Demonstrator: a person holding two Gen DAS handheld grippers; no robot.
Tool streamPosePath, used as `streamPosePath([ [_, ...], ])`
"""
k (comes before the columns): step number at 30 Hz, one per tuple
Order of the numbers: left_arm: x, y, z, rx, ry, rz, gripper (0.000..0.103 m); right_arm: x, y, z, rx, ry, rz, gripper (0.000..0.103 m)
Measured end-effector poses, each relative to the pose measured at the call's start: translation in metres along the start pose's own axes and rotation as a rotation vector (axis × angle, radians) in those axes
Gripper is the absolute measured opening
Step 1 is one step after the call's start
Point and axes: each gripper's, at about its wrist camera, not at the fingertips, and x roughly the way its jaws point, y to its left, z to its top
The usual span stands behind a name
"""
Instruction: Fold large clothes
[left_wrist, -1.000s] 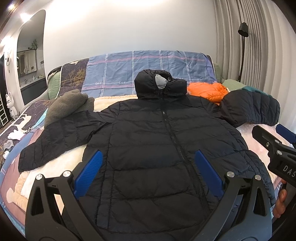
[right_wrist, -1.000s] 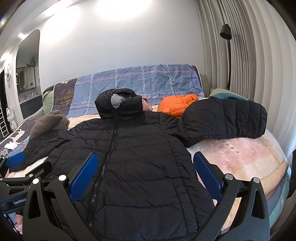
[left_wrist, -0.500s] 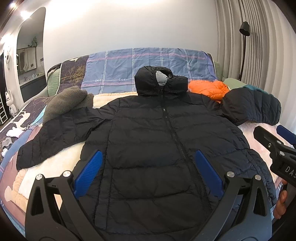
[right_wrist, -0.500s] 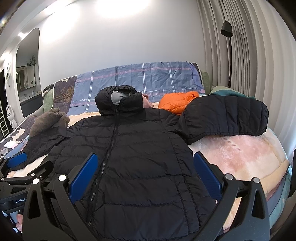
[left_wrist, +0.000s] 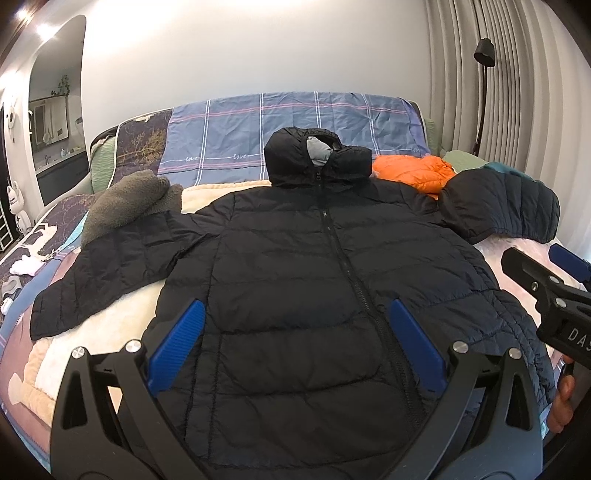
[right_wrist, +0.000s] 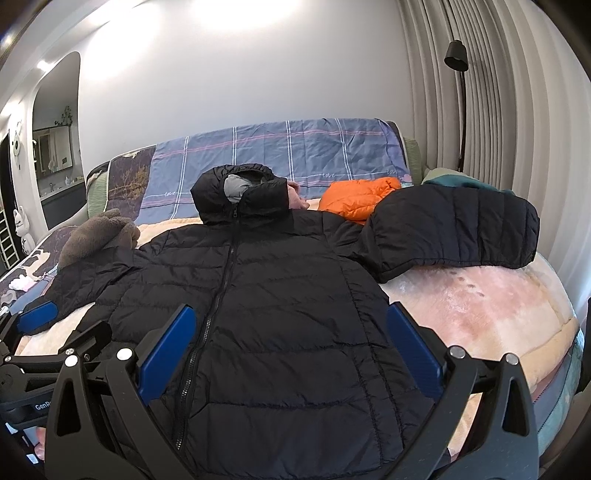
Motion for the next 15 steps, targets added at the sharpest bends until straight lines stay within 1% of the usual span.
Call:
streamPosePath([
  [4,0.001,0.005,0.001,-0.023,0.011,-0.031,0.101,0.001,0.0,0.0,-0.003,0.0,-0.004,0.102],
  [8,0.003,0.008,0.004,-0.03,0.012,-0.04,0.101,0.001,0.001,0.002,-0.012,-0.004,-0.008,0.102],
  [10,0.003,0.009,0.009,-0.017,0.013,-0.049,0.101,0.0,0.002,0.004,-0.024,-0.006,-0.01,0.102],
  [12,0.003,0.008,0.018,0.01,0.02,-0.074,0.101,0.002,0.002,0.008,-0.048,-0.001,-0.003,0.102],
  [14,0.001,0.009,0.03,0.05,0.012,-0.086,0.101,0.004,0.001,0.016,-0.077,0.017,0.024,0.102],
  [15,-0.001,0.012,0.039,0.065,-0.006,-0.082,0.101,0.006,-0.002,0.023,-0.08,0.024,0.042,0.102],
])
